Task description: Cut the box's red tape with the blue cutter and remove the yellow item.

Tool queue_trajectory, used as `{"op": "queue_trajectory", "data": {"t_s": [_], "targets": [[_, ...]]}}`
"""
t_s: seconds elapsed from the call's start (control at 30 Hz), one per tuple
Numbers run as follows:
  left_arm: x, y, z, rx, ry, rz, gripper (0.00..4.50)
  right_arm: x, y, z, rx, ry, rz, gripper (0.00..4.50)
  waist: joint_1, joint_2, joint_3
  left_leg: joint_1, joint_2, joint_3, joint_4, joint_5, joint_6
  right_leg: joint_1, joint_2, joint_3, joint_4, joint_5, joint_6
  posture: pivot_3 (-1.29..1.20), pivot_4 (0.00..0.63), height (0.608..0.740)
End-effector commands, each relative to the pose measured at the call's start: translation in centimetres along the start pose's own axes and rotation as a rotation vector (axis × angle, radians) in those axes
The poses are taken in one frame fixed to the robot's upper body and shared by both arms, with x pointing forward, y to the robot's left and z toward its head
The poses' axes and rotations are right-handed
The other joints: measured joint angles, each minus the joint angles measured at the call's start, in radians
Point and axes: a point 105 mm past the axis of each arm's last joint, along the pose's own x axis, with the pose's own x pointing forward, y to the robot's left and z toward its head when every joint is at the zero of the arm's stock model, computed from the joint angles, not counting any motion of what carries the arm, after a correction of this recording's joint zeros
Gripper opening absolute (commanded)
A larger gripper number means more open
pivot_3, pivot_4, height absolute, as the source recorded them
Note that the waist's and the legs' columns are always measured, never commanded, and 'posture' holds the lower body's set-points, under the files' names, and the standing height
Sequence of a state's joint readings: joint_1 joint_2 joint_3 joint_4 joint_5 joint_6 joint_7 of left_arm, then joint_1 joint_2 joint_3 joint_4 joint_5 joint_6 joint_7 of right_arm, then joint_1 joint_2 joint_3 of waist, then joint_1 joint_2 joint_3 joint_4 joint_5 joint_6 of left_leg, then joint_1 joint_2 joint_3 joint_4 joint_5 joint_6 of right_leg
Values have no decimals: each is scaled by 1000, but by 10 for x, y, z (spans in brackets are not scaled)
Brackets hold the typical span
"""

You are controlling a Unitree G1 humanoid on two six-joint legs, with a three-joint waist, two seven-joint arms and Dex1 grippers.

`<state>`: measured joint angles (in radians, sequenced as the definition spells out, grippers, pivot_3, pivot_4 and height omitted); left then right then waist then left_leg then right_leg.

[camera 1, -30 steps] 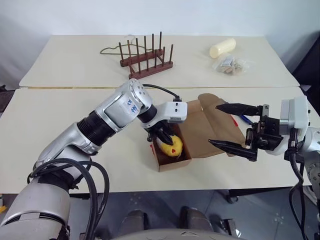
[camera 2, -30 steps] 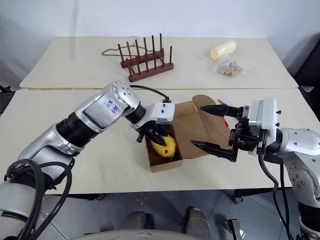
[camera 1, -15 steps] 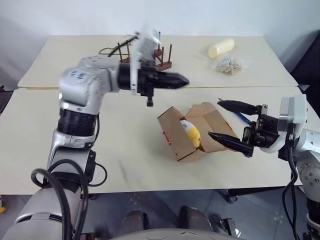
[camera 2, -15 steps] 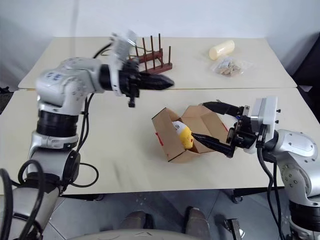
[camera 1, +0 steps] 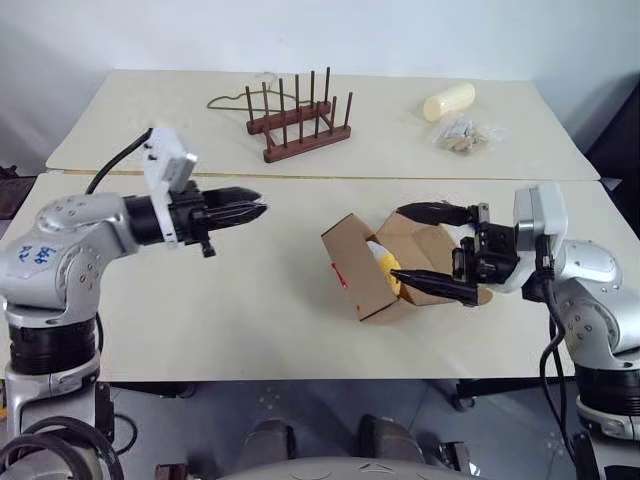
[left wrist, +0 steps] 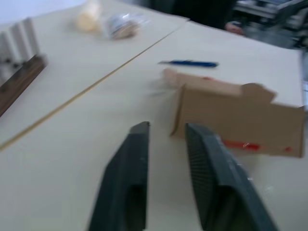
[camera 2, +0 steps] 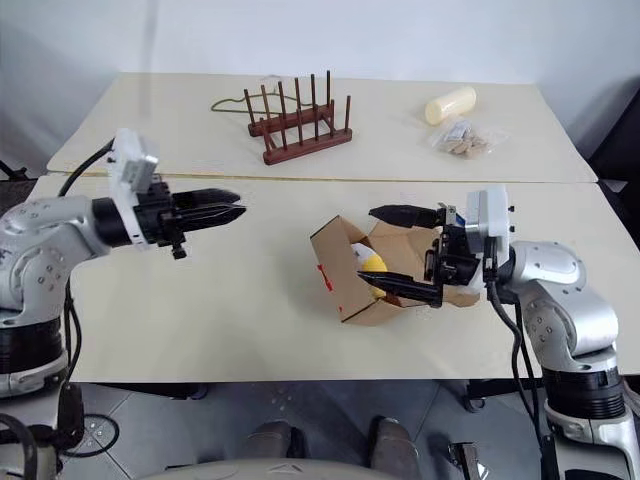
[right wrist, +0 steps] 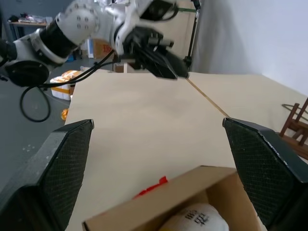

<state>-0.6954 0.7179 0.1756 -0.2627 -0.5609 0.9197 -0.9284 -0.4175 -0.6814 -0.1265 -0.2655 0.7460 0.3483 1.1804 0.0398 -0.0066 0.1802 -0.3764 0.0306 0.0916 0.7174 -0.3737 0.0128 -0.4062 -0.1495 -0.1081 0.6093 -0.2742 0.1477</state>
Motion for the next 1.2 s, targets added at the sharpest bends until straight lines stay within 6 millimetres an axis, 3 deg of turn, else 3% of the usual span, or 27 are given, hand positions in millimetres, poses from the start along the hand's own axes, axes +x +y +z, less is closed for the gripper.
{"op": "queue_trajectory", "data": {"t_s": [0.03, 0.27, 0.43, 0.53, 0.77, 0.97, 1.2], "targets": [[23, -19, 15, 88, 22, -116, 2461, -10, -1, 9, -55, 11, -22, 4500, -3, 0, 0, 0, 0, 0, -1, 0, 0, -1, 0, 0, 1, 0, 0, 0, 150, 740], [93, -41, 34, 252, 207, -437, 4491, -57, -11, -3, -87, 194, -135, 4500, 5, 0, 0, -1, -1, 3, -1, 0, 0, -1, 0, 0, -2, 0, 0, 0, 150, 740], [144, -46, 30, 354, 379, -566, 4491, -67, -7, 1, -91, 203, -192, 4500, 4, 0, 0, -1, 0, 5, -2, 0, 0, -2, 1, -1, -3, 0, 1, 0, 150, 740], [165, -41, 6, 381, 510, -586, 4491, -63, 2, 0, -83, 187, -208, 4500, -3, 0, 0, -1, 0, 5, -3, 0, 0, -2, 1, -1, -4, 0, 1, 0, 150, 740], [169, -49, -25, 390, 633, -691, 4491, -56, 15, 1, -57, 169, -236, 4500, -14, 0, 0, -3, 0, 5, -4, 0, 0, -6, 1, -1, -5, 0, 1, 0, 150, 740], [152, -54, -33, 341, 668, -740, 4491, -52, 12, 3, -45, 155, -235, 4500, -12, 0, 0, -5, 0, 4, -1, 0, 1, -5, 1, -1, -4, 0, 1, 0, 150, 740], [129, -41, -50, 379, 769, -690, 4491, -44, 8, 1, -36, 138, -191, 4500, -14, 1, 0, -5, 0, 3, -1, 0, 1, -6, 1, -1, -3, 0, 1, 0, 150, 740]]}}
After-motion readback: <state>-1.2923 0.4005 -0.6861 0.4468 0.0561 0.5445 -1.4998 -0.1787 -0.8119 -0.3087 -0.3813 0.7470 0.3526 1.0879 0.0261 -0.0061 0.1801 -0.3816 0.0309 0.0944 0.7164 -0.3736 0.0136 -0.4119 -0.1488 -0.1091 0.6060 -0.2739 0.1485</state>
